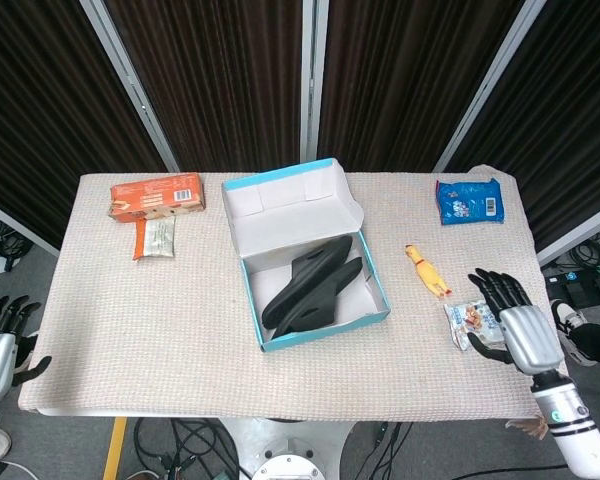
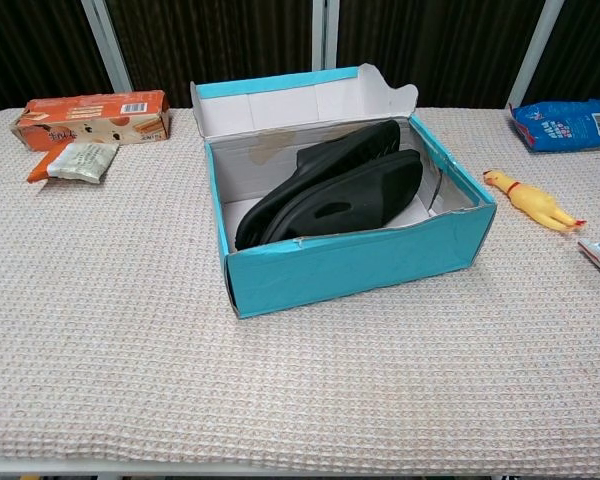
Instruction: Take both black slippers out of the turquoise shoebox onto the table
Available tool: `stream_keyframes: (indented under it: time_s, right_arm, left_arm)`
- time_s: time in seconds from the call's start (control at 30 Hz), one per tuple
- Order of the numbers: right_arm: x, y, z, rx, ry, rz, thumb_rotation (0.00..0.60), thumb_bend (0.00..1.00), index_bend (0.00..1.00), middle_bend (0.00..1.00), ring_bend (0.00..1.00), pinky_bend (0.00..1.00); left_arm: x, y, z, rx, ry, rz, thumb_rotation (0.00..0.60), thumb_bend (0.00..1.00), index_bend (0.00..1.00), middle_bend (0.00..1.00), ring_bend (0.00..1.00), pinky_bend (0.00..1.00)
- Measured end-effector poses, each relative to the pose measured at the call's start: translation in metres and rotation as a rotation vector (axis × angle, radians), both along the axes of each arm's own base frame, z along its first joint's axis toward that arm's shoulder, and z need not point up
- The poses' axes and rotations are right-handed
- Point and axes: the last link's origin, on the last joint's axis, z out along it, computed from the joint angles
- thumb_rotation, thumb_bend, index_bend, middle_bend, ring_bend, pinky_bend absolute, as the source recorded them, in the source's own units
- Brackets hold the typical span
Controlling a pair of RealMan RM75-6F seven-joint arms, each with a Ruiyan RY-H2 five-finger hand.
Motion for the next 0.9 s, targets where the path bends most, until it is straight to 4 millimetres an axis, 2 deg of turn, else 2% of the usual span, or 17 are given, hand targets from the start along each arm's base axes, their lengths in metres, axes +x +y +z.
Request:
stream_keyframes:
  time_s: [0.07,0.27,0.4,0.5,0.7,0.8,0.9]
  right_arm:
    - [0.011,-0.016,-0.007,0.035,0.018,0.037,0.6,0.19,0.0,0.06,0.0,0.0]
    - [0.059,-0.076,-0.043,0.146,0.088,0.177,0.6,0.01,0.0,0.07,0.0,0.0]
    - [0.097,-0.112,-0.079,0.176,0.131,0.268,0.6,0.0,0.02,0.08,0.0,0.0]
    - [0.118,-0.132,-0.105,0.185,0.155,0.308,0.6,0.0,0.03,0.09,0.0,0.0]
    - [0.142,-0.154,-0.156,0.212,0.215,0.352,0.6,0.0,0.02,0.09,0.0,0.0]
    - [0.149,-0.154,-0.177,0.224,0.222,0.372,0.6,0.0,0.03,0.09,0.0,0.0]
    - [0.154,-0.15,-0.187,0.223,0.209,0.405,0.6,0.0,0.03,0.09,0.0,0.0]
  left_arm:
    - [0.0,0.0,0.0,-0.002,-0.002,0.0,0.6,0.16,0.19,0.11,0.04,0.06]
    - [-0.001,-0.001,0.0,-0.002,-0.001,0.008,0.6,0.16,0.19,0.11,0.04,0.06]
    - [-0.003,-0.002,0.0,0.0,-0.002,0.018,0.6,0.16,0.19,0.11,0.04,0.06]
    - [-0.005,-0.003,0.0,-0.001,-0.003,0.025,0.6,0.16,0.19,0.11,0.04,0.06]
    - [-0.009,-0.003,0.001,0.004,-0.008,0.038,0.6,0.16,0.19,0.11,0.04,0.06]
    - [-0.01,-0.004,0.002,0.008,-0.013,0.043,0.6,0.16,0.19,0.11,0.04,0.06]
    - [-0.012,-0.004,0.003,0.008,-0.022,0.046,0.6,0.16,0.19,0.11,0.04,0.06]
